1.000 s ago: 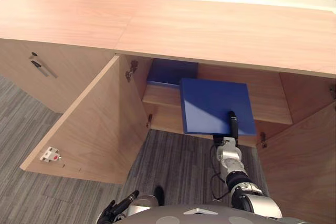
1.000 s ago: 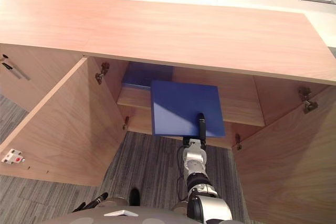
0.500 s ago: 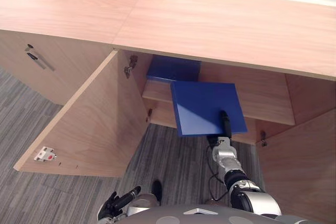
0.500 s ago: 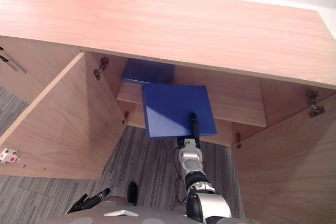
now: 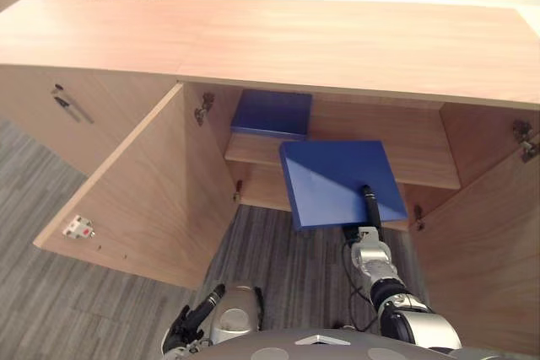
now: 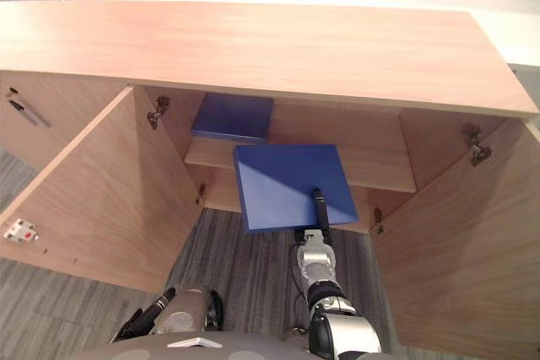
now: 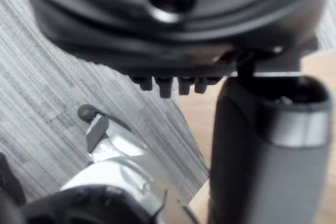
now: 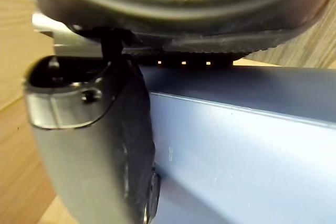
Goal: Walk over to the cabinet, pick up the folder, carry it to the office cabinet, place the folder inside the office cabinet, then close the office cabinet door
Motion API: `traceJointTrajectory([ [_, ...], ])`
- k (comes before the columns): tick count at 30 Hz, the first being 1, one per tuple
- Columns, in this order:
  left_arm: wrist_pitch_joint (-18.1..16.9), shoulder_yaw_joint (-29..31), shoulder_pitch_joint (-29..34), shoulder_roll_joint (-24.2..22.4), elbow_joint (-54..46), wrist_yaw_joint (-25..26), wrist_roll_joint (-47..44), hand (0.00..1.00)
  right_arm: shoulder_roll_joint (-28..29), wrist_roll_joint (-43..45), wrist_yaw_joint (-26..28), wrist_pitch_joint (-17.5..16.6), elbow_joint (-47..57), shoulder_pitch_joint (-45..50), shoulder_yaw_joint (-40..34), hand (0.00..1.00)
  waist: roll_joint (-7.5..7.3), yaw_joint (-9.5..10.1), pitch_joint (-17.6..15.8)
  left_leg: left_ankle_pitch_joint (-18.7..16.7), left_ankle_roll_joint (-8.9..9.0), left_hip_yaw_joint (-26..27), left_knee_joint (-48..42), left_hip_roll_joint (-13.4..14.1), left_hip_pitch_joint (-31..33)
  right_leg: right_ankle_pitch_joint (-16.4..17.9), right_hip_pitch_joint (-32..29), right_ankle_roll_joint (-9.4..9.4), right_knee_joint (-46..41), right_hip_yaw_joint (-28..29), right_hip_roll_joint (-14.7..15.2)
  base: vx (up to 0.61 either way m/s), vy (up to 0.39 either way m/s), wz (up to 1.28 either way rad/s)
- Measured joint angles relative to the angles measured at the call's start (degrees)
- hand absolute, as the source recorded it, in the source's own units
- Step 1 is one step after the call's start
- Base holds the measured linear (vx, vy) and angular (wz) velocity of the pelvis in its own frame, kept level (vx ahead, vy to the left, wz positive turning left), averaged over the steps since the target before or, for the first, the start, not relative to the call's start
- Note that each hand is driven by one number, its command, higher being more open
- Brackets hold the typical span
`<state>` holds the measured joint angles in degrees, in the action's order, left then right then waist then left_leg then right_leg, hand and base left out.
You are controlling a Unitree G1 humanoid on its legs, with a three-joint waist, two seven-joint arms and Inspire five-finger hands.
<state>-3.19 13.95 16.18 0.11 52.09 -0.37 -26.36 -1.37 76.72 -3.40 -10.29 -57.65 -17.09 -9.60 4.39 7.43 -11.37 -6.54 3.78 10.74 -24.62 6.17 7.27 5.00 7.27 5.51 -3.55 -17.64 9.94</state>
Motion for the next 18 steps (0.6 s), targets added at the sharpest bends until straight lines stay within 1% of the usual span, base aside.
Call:
traceJointTrajectory([
  [1, -0.1, 0.2, -0.1, -0.1, 0.1, 0.0, 0.0, 1.00, 0.1, 0.0, 0.0, 0.1, 0.0, 0.0, 0.0, 0.00, -0.10, 0.02, -0.1, 0.0, -0.01, 0.0, 0.5, -0.1, 0.1, -0.2, -0.2, 0.05, 0.4, 0.0, -0.1, 0.02, 0.065, -0.08],
  [2, -0.1, 0.5, -0.3, -0.1, 0.3, 0.0, 0.0, 1.00, 0.3, -0.1, 0.0, 0.3, 0.0, 0.4, 0.1, 0.00, -0.37, 0.28, -0.2, 0.0, -0.01, -0.1, 0.8, -0.2, 0.2, -1.2, 0.0, 0.12, 1.3, -0.1, -0.1, 0.01, 0.047, 0.04],
  [4, 0.1, 0.7, -0.2, -0.5, 0.8, 0.1, -0.1, 1.00, 0.5, -1.7, 0.0, 0.9, -0.1, 1.0, 0.1, 0.00, -0.29, 0.38, -0.3, 0.0, -0.01, -0.1, 0.7, -0.4, -0.4, -2.4, 1.6, 0.32, 3.2, -0.3, -0.2, 0.01, 0.020, 0.03],
  [6, 0.2, 0.7, -0.2, -0.7, 1.4, 0.2, 0.0, 1.00, 0.8, -2.2, 0.1, 1.6, -0.2, 1.1, 1.4, 0.00, 0.40, 0.36, -0.2, -0.1, -0.10, -0.1, 3.1, -0.7, -2.8, -4.2, 3.4, 0.78, 5.8, -0.1, -0.7, -0.01, 0.014, -0.07],
  [9, 0.2, 0.7, -0.3, -1.2, 1.3, 0.1, 0.0, 1.00, 1.3, -2.1, 0.2, 1.6, -0.2, 1.1, 1.8, 0.00, 1.07, 0.36, 0.3, -0.2, -0.47, -0.4, 8.4, -0.7, -4.7, -5.5, 3.8, 0.53, 7.9, -0.1, -1.7, 0.00, -0.007, -0.03],
  [11, 0.2, 0.7, -0.3, -1.2, 1.3, 0.2, 0.0, 1.00, 1.3, -2.1, 0.2, 1.6, -0.2, 1.4, 1.8, 0.00, 1.05, 0.38, 0.3, 0.1, -0.79, -0.4, 9.2, -0.6, -4.7, -5.9, 3.7, 0.53, 7.9, -0.1, -1.9, 0.00, 0.000, 0.00],
  [18, 0.2, 0.5, -0.1, -0.8, 1.5, 0.2, 0.3, 1.00, 1.1, -2.1, 0.2, 1.4, 0.3, 3.7, 1.8, 0.00, 0.53, 0.40, 1.2, 0.6, -0.81, -0.1, 11.4, -1.0, -4.9, -5.9, 2.6, 0.56, 8.0, 0.4, -2.0, 0.00, -0.002, -0.03],
])
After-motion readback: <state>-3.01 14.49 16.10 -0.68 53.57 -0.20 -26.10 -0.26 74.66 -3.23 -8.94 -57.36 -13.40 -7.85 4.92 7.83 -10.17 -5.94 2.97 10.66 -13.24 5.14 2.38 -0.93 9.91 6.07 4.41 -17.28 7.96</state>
